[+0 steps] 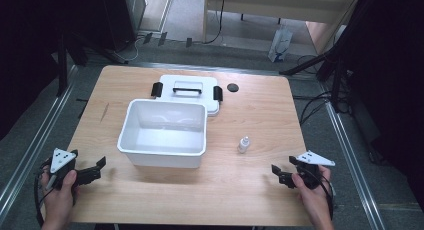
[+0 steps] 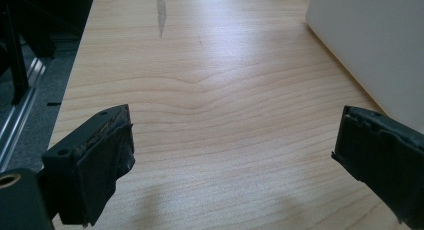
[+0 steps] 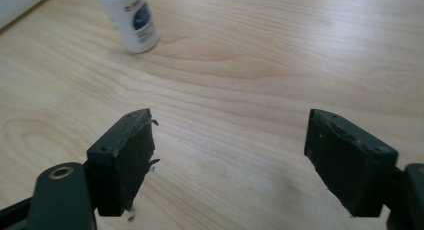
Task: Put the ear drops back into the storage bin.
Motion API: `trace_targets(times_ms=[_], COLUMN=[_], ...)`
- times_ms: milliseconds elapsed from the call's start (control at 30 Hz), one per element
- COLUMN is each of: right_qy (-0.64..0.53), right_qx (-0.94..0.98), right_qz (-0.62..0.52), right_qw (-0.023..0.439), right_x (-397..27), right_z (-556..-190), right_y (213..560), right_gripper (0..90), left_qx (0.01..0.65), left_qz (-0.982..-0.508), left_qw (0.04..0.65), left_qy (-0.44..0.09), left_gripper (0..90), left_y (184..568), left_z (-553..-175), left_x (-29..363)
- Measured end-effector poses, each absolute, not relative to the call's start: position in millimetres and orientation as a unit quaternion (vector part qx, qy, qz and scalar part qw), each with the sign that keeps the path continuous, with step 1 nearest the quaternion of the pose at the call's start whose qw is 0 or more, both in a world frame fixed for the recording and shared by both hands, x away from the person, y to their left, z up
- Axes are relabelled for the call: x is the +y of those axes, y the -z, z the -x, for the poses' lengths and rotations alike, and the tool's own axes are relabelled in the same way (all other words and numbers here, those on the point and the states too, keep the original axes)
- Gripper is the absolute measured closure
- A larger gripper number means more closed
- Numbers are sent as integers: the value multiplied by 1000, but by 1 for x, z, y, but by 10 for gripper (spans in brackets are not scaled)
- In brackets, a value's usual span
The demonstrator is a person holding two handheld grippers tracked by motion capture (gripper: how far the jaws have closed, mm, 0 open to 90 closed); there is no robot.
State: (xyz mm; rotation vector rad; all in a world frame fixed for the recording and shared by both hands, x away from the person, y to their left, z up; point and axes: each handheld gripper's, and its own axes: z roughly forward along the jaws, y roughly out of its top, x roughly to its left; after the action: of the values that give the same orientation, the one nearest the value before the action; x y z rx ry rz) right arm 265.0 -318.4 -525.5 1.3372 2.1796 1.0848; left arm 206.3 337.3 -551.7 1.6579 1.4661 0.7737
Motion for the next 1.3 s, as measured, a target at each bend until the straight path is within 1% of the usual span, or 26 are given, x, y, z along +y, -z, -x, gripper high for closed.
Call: trace_targets(times_ms=[67, 167, 200, 267, 367, 433, 467, 567, 600, 667, 733, 767, 800, 833, 867, 967, 1000, 1033, 1133, 1200, 1233, 1300], right_qy=[-349, -318, -288, -278, -206, -189, -162, -141, -123, -109, -100, -88, -74, -74, -65, -71, -74, -74, -82, -84, -85, -84], right_qx=[813, 838, 862, 870, 905, 913, 923, 932, 942, 948, 951, 954, 959, 959, 961, 961, 961, 961, 964, 966, 968, 969], right_qz=[-440, -421, -398, -391, -361, -352, -343, -325, -308, -294, -287, -280, -268, -268, -260, -260, -258, -258, -245, -237, -230, -228], right_qw=[151, 142, 122, 115, 89, 84, 72, 69, 52, 47, 51, 60, 62, 62, 68, 64, 63, 63, 58, 60, 58, 55], right_x=[-310, -306, -300, -297, -280, -276, -266, -257, -246, -237, -232, -226, -216, -216, -209, -200, -198, -198, -191, -186, -181, -180], right_z=[-279, -287, -297, -300, -317, -321, -330, -336, -344, -350, -352, -356, -361, -361, -366, -374, -376, -376, -380, -380, -381, -381], right_y=[516, 510, 501, 498, 483, 480, 473, 469, 463, 459, 457, 455, 451, 451, 447, 440, 438, 438, 436, 436, 438, 438], right_gripper=[216, 221, 243, 243, 243, 239, 237, 214, 201, 217, 224, 246, 293, 293, 353, 434, 456, 456, 526, 552, 586, 592], left_qx=[576, 576, 576, 575, 575, 574, 574, 574, 574, 574, 575, 574, 574, 574, 574, 574, 574, 574, 574, 574, 574, 574], left_qz=[-652, -652, -652, -652, -652, -653, -654, -653, -653, -653, -653, -653, -653, -653, -653, -653, -653, -653, -653, -653, -653, -653], left_qw=[389, 389, 390, 390, 391, 390, 390, 390, 390, 391, 391, 391, 391, 391, 391, 391, 392, 392, 392, 392, 392, 393], left_qy=[-304, -304, -303, -302, -302, -303, -303, -303, -302, -302, -301, -301, -301, -301, -301, -301, -301, -301, -299, -299, -299, -300], left_gripper=[31, 31, 31, 30, 30, 31, 31, 31, 31, 31, 30, 31, 31, 31, 31, 31, 31, 31, 31, 31, 31, 30], left_y=[552, 552, 552, 552, 552, 552, 552, 552, 552, 552, 552, 552, 552, 552, 552, 552, 552, 552, 552, 552, 552, 552], left_z=[-206, -206, -206, -206, -206, -206, -206, -206, -206, -206, -206, -206, -206, -206, -206, -206, -206, -206, -206, -206, -206, -206], left_x=[337, 337, 338, 338, 337, 337, 337, 337, 337, 337, 337, 337, 337, 337, 337, 338, 338, 338, 338, 338, 338, 338])
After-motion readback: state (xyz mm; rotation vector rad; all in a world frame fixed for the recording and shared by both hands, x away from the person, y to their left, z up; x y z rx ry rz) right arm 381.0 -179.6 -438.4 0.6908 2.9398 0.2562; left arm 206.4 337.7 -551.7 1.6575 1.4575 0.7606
